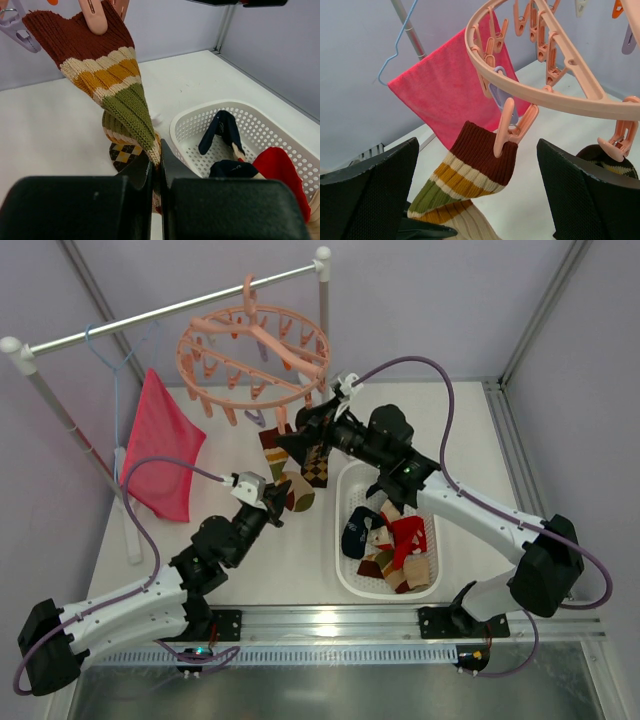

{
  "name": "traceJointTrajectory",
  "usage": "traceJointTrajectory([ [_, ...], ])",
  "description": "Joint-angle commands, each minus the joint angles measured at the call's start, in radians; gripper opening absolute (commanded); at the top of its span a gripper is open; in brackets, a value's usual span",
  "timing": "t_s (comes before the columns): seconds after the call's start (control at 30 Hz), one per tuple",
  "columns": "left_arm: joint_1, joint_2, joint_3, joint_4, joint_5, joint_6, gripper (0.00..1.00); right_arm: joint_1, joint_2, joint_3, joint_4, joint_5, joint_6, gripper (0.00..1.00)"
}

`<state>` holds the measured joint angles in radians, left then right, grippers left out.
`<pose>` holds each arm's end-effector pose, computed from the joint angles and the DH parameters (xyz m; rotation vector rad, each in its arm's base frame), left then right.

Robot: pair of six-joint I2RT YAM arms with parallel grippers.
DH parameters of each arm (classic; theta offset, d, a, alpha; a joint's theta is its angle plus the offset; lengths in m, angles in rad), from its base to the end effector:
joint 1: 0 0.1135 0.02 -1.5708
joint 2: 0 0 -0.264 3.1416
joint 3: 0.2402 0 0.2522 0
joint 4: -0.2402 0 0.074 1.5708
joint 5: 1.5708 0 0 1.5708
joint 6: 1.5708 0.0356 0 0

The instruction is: Remove the socks clipped to the hanger

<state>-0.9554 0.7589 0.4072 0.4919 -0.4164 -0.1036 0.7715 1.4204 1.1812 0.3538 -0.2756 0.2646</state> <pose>0.1183 -0.1424 0.2820 0.2734 1.4420 -0.5691 0.2371 0.2441 0.3872 -0.6140 1.4213 1.0341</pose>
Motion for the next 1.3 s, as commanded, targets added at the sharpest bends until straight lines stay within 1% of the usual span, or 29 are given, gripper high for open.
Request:
traceJointTrajectory([
  [0.0,-0.003,-0.016,0.007,0.013,0.024,-0.013,0.01,0.005,0.043,0.069,-0.004,0.01,0.002,1.0],
  [0.3,-0.003,-0.03,-0.001,0.017,0.037,-0.019,0.0,0.005,0.109,0.13,-0.009,0.039,-0.008,1.0],
  [0.53,-0.003,-0.023,0.002,0.02,0.05,-0.022,0.0,0.005,0.155,0.173,0.02,0.027,-0.005,0.98],
  [0.57,-0.003,-0.02,0.002,0.019,0.051,-0.024,0.0,0.005,0.161,0.184,0.019,0.026,-0.005,0.93],
  [0.63,-0.003,-0.021,0.002,0.02,0.054,-0.024,0.0,0.005,0.179,0.199,0.004,0.024,-0.008,0.87],
  [0.67,-0.003,-0.02,0.002,0.02,0.054,-0.024,0.0,0.005,0.184,0.205,0.004,0.029,-0.005,0.79],
  [0.73,-0.003,-0.021,0.004,0.02,0.056,-0.024,0.0,0.005,0.196,0.213,0.001,0.03,-0.005,0.69],
  [0.77,-0.003,-0.021,0.004,0.02,0.06,-0.025,0.0,0.003,0.201,0.213,0.004,0.035,-0.002,0.52],
  [0.8,-0.003,-0.02,0.004,0.02,0.062,-0.027,0.0,0.006,0.203,0.213,0.004,0.036,-0.001,0.46],
  [0.83,-0.003,-0.02,0.002,0.02,0.062,-0.027,0.0,0.005,0.206,0.215,0.004,0.036,-0.001,0.38],
  [0.87,-0.003,-0.02,0.004,0.019,0.061,-0.025,0.0,0.005,0.209,0.215,0.004,0.039,0.001,0.27],
  [0.9,-0.003,-0.017,0.004,0.02,0.062,-0.027,0.01,0.005,0.209,0.212,0.007,0.044,0.002,0.07],
  [0.93,-0.003,-0.016,0.002,0.019,0.064,-0.027,0.0,0.005,0.209,0.209,0.016,0.046,0.002,0.04],
  [1.27,-0.003,-0.001,0.01,0.019,0.073,-0.028,0.0,0.005,0.195,0.193,0.028,0.059,0.002,0.04],
])
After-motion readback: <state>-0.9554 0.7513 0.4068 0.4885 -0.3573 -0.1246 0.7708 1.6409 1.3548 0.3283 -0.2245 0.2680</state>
